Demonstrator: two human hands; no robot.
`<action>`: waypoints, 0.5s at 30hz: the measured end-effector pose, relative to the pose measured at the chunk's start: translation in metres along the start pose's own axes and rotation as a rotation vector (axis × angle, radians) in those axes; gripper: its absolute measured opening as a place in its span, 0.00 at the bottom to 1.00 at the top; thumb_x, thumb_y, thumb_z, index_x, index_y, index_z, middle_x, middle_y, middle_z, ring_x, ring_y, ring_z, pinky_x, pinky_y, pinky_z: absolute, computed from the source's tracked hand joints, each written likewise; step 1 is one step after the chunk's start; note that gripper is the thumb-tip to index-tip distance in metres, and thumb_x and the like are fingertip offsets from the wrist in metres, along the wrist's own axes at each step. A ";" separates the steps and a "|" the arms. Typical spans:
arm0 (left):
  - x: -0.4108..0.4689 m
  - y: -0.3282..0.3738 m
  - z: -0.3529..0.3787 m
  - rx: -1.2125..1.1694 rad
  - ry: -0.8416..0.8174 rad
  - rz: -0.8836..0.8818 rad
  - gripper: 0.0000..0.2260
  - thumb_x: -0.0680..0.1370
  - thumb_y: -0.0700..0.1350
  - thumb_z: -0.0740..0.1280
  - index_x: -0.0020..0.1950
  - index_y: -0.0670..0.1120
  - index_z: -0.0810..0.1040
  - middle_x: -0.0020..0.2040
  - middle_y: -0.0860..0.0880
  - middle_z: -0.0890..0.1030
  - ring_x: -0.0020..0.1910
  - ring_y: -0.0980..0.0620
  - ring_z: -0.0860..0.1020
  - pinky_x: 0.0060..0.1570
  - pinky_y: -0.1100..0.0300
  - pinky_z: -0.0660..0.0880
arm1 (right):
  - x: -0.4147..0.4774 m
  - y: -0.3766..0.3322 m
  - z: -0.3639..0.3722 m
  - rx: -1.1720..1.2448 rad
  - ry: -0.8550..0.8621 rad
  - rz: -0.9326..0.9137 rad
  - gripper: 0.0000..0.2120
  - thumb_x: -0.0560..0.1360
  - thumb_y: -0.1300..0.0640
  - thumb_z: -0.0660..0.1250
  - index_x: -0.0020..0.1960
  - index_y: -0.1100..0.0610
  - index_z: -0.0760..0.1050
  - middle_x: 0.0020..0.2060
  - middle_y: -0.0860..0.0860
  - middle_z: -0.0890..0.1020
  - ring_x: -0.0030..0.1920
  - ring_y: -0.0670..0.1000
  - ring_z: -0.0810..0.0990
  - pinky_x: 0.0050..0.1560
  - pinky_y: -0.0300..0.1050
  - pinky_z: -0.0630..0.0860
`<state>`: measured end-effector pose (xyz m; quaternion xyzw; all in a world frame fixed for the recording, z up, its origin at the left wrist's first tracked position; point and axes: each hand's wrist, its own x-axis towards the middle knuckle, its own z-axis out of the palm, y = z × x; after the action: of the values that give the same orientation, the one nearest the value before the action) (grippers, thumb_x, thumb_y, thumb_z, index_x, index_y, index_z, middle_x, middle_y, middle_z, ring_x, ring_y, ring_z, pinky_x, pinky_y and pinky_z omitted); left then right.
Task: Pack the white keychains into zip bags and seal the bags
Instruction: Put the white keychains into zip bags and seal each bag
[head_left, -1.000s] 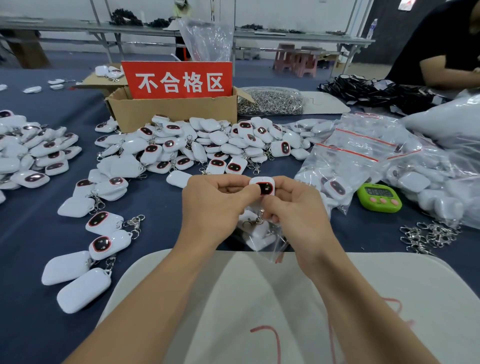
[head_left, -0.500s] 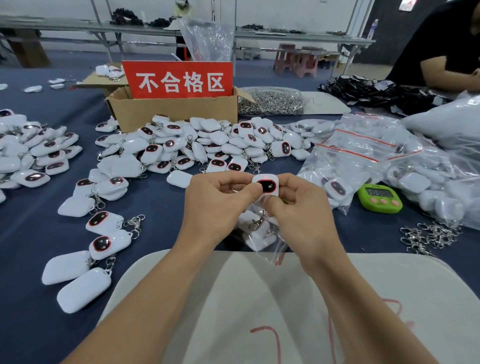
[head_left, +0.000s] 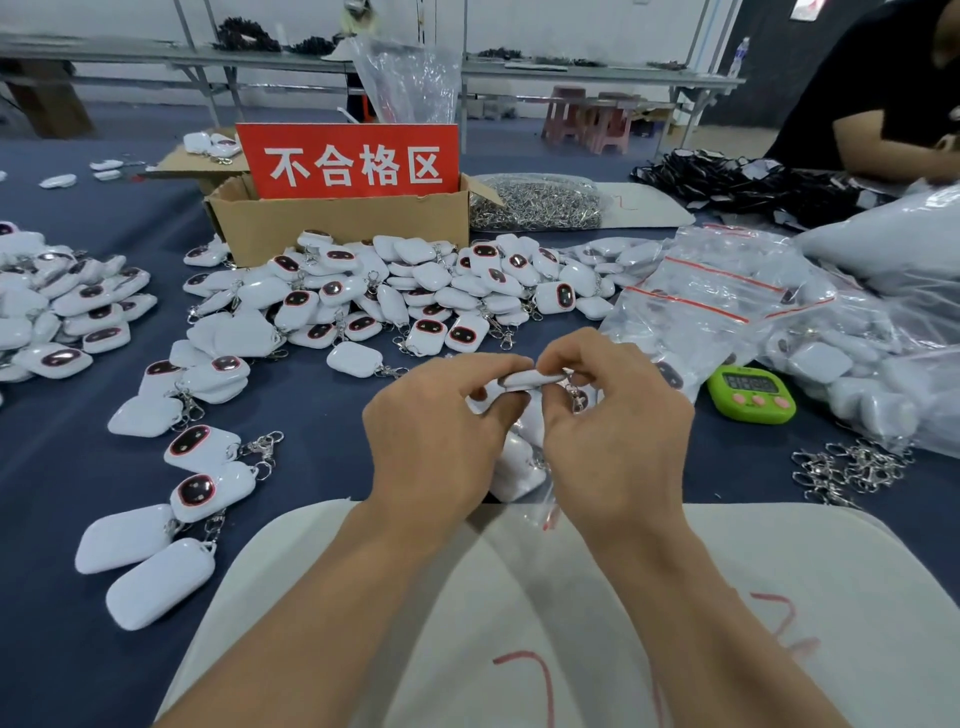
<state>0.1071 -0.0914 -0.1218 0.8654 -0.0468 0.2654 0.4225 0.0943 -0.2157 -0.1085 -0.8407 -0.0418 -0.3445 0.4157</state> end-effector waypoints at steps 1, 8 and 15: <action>0.000 0.000 0.000 -0.003 0.004 -0.007 0.17 0.74 0.49 0.77 0.56 0.69 0.81 0.47 0.71 0.81 0.45 0.68 0.75 0.49 0.62 0.74 | 0.000 0.000 0.000 0.009 -0.001 0.008 0.19 0.68 0.70 0.72 0.43 0.46 0.78 0.38 0.41 0.78 0.44 0.43 0.75 0.48 0.25 0.66; 0.003 -0.006 -0.001 -0.139 -0.123 0.092 0.31 0.72 0.37 0.74 0.69 0.65 0.77 0.59 0.65 0.80 0.55 0.61 0.78 0.53 0.66 0.75 | 0.015 0.008 -0.003 0.433 -0.072 0.420 0.13 0.74 0.68 0.70 0.47 0.49 0.81 0.38 0.48 0.86 0.35 0.46 0.82 0.40 0.39 0.77; 0.004 -0.009 -0.001 -0.224 -0.098 0.080 0.12 0.82 0.60 0.64 0.47 0.57 0.83 0.38 0.59 0.81 0.39 0.61 0.77 0.40 0.70 0.68 | 0.022 0.011 -0.014 0.707 -0.311 0.500 0.09 0.77 0.56 0.69 0.42 0.58 0.84 0.34 0.57 0.82 0.33 0.52 0.77 0.33 0.42 0.74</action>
<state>0.1128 -0.0842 -0.1260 0.8222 -0.1315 0.2324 0.5027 0.1071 -0.2382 -0.0969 -0.6733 -0.0143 -0.0679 0.7361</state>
